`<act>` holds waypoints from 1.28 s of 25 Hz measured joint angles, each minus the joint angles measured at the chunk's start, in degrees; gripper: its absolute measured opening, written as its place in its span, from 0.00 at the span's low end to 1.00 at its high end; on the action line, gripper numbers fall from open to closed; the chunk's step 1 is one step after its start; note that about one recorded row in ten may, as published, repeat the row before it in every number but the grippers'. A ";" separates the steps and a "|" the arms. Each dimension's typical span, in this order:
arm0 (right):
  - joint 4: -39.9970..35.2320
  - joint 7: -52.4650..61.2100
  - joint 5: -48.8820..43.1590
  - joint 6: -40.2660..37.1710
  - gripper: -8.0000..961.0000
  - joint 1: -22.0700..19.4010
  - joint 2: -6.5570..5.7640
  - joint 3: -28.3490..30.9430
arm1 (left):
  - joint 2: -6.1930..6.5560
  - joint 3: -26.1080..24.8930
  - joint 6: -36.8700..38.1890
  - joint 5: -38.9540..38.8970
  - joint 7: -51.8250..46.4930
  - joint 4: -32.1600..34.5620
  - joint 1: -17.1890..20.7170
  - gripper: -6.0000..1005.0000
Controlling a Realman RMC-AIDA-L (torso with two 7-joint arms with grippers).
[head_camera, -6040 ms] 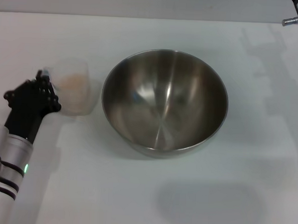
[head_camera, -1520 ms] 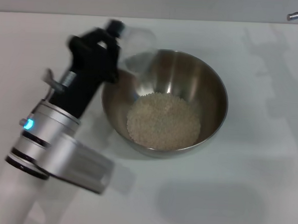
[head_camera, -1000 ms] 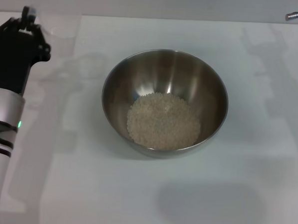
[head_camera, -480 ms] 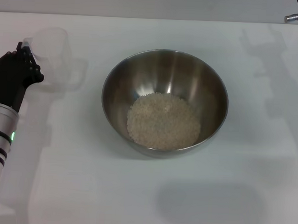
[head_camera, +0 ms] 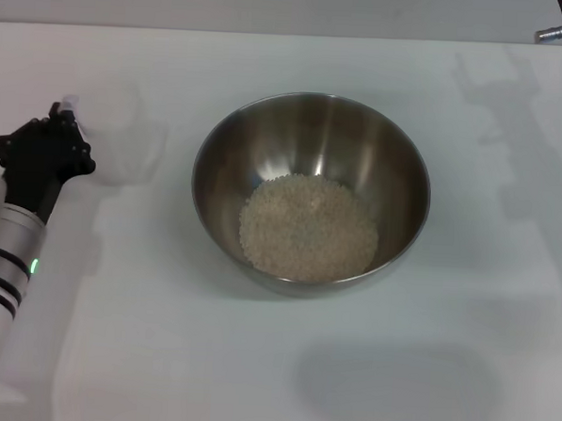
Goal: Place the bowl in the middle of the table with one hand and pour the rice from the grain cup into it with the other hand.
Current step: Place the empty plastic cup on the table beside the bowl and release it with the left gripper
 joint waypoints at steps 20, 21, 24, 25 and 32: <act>0.26 -0.01 -0.07 -0.01 0.78 -0.49 0.09 -0.14 | 0.43 1.63 -0.90 0.64 -0.56 0.16 1.59 0.27; 0.27 -0.01 -0.08 -0.01 0.78 -0.50 0.09 -0.17 | 0.46 1.91 -0.14 0.64 -0.57 0.00 2.23 0.28; 0.27 -0.02 -0.08 -0.01 0.78 -0.48 0.09 -0.18 | 0.48 2.41 1.62 0.61 -0.63 -0.13 3.59 0.31; 0.27 -0.03 -0.08 -0.01 0.78 -0.43 0.09 -0.17 | 0.48 2.55 1.90 0.60 -0.70 -0.14 3.88 0.32; 0.21 -0.27 -0.09 -0.01 0.78 -0.09 0.01 -0.18 | 0.77 2.99 1.00 3.11 -5.64 0.42 3.56 0.33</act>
